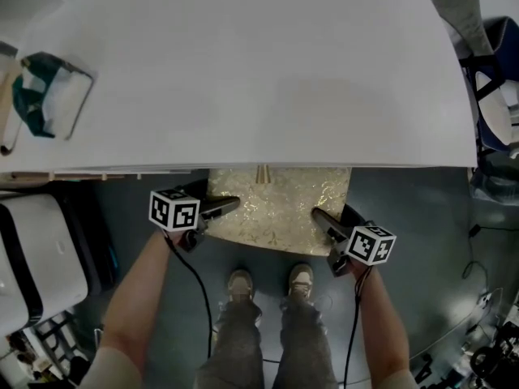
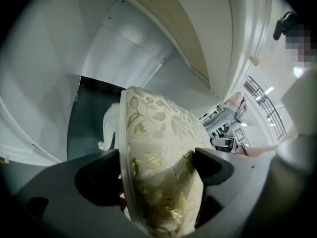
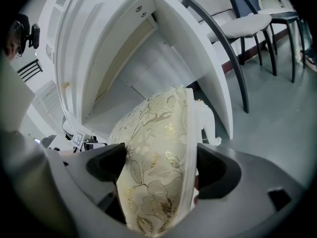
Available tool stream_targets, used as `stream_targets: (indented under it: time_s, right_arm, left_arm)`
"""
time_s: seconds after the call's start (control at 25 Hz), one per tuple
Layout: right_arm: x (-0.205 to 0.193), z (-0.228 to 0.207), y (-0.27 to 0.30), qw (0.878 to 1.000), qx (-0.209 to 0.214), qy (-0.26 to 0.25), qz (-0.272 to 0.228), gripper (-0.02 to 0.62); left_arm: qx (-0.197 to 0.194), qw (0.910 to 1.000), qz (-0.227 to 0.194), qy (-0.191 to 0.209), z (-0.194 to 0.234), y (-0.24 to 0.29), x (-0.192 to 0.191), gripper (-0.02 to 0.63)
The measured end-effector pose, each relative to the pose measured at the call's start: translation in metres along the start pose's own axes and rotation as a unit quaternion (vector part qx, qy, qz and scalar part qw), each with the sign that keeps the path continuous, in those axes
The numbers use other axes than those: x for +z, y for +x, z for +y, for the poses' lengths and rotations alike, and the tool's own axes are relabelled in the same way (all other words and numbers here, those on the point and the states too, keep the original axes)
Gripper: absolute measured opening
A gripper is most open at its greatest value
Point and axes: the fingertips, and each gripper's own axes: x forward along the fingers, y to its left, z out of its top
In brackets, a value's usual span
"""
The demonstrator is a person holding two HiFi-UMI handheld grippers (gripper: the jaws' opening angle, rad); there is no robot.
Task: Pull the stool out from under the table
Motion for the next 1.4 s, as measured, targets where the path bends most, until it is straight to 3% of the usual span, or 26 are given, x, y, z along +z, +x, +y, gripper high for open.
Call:
stream_targets:
  time_s: [0.36,0.64,1.04,1.4]
  right_arm:
    - [-0.019,0.059,-0.017,0.998,0.025,-0.020,0.050,0.459]
    - [-0.034,0.137,-0.008,0.989,0.072,-0.072,0.107,0.459]
    - [-0.068,0.256,0.021,0.963,0.136,-0.148,0.181,0.459]
    - [-0.123,0.352,0.052,0.926,0.192,-0.214,0.244,0.459]
  left_arm:
    - [0.030,0.9978,-0.036,-0.047,-0.024,-0.075,-0.038,0.486]
    - [0.079,0.9877,-0.090,-0.101,-0.033,-0.166,-0.082,0.486]
    - [0.143,0.9601,-0.178,-0.161,-0.032,-0.291,-0.141,0.486]
    - [0.201,0.9208,-0.255,-0.216,-0.032,-0.386,-0.213,0.486]
